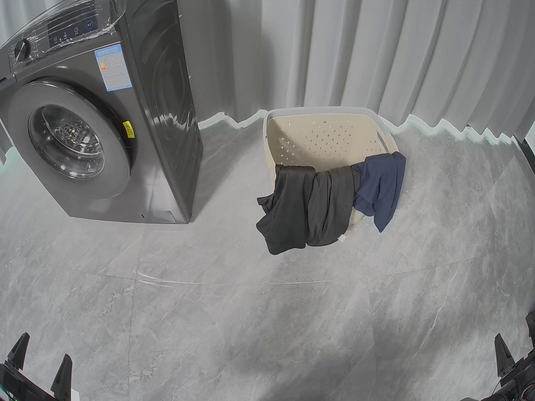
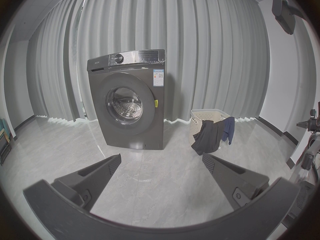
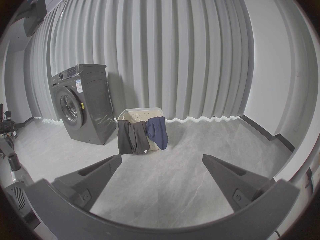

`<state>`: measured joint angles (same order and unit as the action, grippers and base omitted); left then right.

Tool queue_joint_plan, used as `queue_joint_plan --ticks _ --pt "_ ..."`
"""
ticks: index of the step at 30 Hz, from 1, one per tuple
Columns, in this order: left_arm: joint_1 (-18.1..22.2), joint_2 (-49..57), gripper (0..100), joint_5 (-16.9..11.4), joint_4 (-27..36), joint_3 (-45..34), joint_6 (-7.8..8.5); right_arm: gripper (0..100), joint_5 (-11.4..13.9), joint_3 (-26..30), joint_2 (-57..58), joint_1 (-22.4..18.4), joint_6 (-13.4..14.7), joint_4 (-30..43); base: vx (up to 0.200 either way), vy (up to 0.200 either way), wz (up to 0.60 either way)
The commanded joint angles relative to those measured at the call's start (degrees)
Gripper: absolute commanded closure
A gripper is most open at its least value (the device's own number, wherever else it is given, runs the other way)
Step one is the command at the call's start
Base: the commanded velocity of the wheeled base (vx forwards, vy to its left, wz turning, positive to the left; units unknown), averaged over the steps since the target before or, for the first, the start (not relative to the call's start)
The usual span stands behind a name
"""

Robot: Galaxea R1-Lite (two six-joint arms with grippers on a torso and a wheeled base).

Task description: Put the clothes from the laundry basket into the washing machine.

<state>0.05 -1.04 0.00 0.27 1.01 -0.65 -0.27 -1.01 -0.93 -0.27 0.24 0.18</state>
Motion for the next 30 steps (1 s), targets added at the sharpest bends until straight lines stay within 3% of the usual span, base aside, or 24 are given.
queue_joint_plan --ticks 1,9,21,30 --pt "0.04 1.04 0 0.00 0.00 -0.84 0.03 0 0.00 0.92 0.75 0.00 0.02 -0.01 0.200 0.000 0.00" --pt "0.04 1.04 0 0.00 0.00 -0.84 0.12 0 0.00 0.92 0.75 0.00 0.02 0.08 0.200 0.000 0.00" --pt "0.04 1.04 0 0.00 0.00 -0.84 0.03 0 0.00 0.92 0.75 0.00 -0.07 0.08 0.000 0.000 0.00" --pt "0.04 1.04 0 -0.18 0.00 -0.84 0.47 0 0.00 0.92 0.75 0.00 -0.07 -0.01 0.000 -0.200 0.00"
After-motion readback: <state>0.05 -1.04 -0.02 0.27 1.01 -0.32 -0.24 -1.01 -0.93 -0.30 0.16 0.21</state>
